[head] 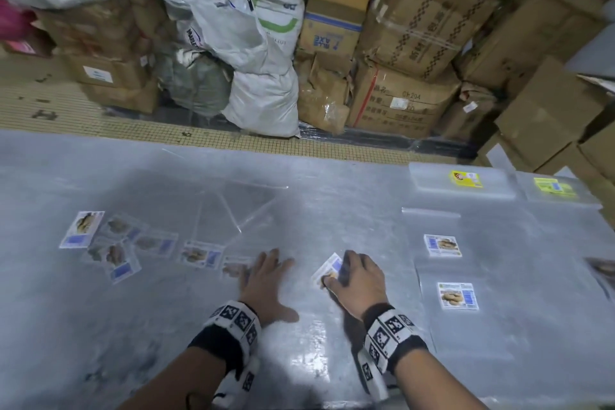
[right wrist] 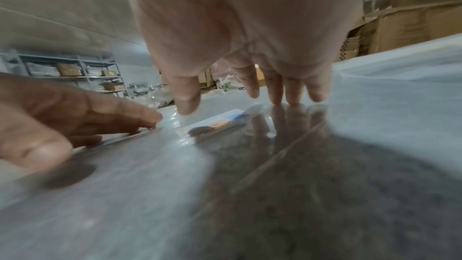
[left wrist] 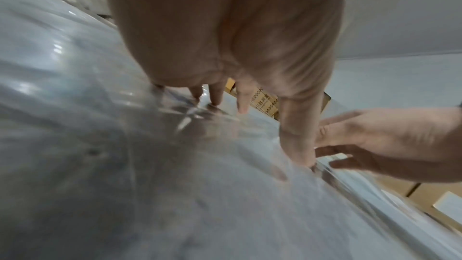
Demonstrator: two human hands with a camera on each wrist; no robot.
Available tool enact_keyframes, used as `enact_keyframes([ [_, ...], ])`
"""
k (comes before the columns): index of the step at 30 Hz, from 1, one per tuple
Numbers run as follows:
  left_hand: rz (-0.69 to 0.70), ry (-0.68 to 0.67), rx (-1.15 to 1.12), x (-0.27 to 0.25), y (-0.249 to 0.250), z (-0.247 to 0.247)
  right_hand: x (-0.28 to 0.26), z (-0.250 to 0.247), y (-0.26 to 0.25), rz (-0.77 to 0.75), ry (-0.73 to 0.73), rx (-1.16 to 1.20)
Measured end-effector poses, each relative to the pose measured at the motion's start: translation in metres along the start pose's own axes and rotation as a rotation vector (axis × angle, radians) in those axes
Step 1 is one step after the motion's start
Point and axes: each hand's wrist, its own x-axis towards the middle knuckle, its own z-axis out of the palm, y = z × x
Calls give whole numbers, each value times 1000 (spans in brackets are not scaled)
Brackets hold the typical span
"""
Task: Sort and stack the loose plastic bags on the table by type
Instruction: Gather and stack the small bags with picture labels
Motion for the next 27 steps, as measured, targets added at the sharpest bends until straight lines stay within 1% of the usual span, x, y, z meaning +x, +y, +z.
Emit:
enact_keyframes([
  [2,81,67,-178,-4,-11,-7,-1,4,-7,-4,-40,40],
  [3,89,130,-197,-6,-15,-10,-3,6,-10,3,-63,23],
  [4,50,204,-139,-8,-20,-13,-5,7,-14,16,-78,1],
  [5,-25,269,-49,-12,-25,-15,-8,8,-16,31,-83,-10],
  [6,-128,274,23,-16,-31,-16,-9,9,-19,47,-84,-12],
  [7,-221,225,59,-20,-36,-17,-11,11,-21,65,-90,-14],
  [8,-272,157,63,-23,-40,-16,-13,12,-24,83,-95,-17],
  [9,-281,105,60,-26,-42,-15,-15,13,-27,101,-93,-24],
  [10,-268,81,57,-29,-41,-14,-16,15,-30,123,-84,-30],
  [14,-213,77,34,-29,-33,-12,-22,17,-42,173,-79,-53],
  [18,-206,52,72,-24,-25,-13,-18,14,-44,211,-46,3],
  [21,-208,26,89,-22,-21,-12,-8,8,-42,262,-51,41],
  [27,-162,41,66,-21,-16,-5,5,6,-42,245,-81,87],
])
